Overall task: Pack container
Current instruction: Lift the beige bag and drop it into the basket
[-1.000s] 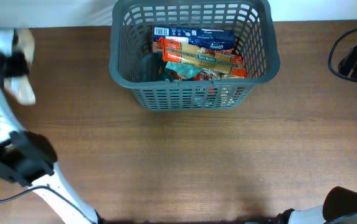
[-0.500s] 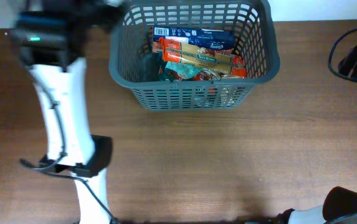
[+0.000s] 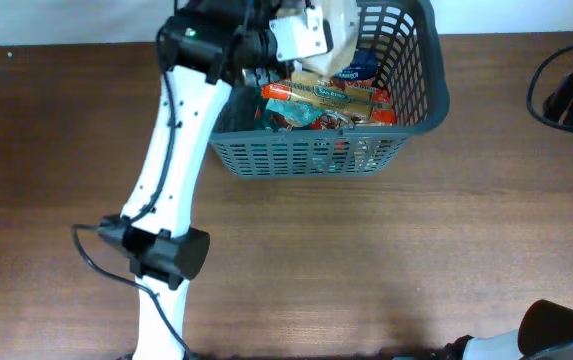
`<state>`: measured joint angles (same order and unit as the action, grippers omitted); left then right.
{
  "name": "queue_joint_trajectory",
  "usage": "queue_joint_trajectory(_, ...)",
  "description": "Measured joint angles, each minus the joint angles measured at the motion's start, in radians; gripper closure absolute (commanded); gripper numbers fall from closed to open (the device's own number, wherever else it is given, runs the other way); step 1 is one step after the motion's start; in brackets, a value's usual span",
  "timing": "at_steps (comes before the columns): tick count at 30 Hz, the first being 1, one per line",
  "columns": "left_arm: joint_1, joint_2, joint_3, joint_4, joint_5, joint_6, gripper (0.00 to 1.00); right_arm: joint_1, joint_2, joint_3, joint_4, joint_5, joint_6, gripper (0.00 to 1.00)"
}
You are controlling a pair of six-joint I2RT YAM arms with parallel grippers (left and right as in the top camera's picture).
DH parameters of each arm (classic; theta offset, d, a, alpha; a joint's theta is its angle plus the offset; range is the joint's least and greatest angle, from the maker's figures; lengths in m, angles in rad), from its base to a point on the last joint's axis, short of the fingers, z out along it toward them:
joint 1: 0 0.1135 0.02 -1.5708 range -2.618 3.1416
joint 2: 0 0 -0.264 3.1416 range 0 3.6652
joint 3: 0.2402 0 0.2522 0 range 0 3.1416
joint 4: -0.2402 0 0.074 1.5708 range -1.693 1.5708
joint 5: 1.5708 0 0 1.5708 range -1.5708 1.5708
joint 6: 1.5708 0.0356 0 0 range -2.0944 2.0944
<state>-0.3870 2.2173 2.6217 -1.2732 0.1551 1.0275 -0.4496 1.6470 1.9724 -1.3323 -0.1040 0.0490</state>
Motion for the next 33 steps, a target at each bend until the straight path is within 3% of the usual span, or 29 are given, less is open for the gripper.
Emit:
queue_joint_trajectory(4, 0.000, 0.013, -0.086, 0.022, -0.018, 0.003, 0.93, 0.000, 0.000, 0.000, 0.000, 0.000, 0.000, 0.01)
queue_joint_trajectory(7, 0.000, 0.037, -0.104, 0.023, -0.032, 0.003, 0.83, 0.000, 0.000, 0.000, 0.000, 0.000, 0.000, 0.01)
queue_joint_trajectory(8, 0.000, 0.048, -0.105, 0.021, -0.035, 0.002, 0.52, 0.000, 0.000, 0.000, 0.000, 0.000, -0.001, 0.01)
queue_joint_trajectory(9, 0.000, 0.058, -0.106, 0.017, -0.037, 0.006, 0.04, 0.000, 0.000, 0.000, 0.000, 0.000, 0.000, 0.01)
queue_joint_trajectory(10, 0.000, 0.066, -0.108, 0.009, -0.039, 0.004, 0.01, 0.000, 0.000, 0.000, 0.000, 0.000, -0.001, 0.01)
queue_joint_trajectory(17, -0.022, 0.079, -0.100, -0.002, -0.149, -0.060, 0.01, 0.000, 0.000, 0.000, 0.000, 0.000, 0.000, 0.01)
queue_joint_trajectory(24, -0.051, 0.061, 0.027, -0.038, -0.293, -0.196, 0.01, 0.000, 0.000, 0.000, 0.000, 0.000, 0.000, 0.01)
queue_joint_trajectory(33, -0.012, -0.156, 0.064, -0.112, -0.324, -0.285, 0.01, 0.000, 0.000, 0.000, 0.000, 0.000, 0.000, 0.01)
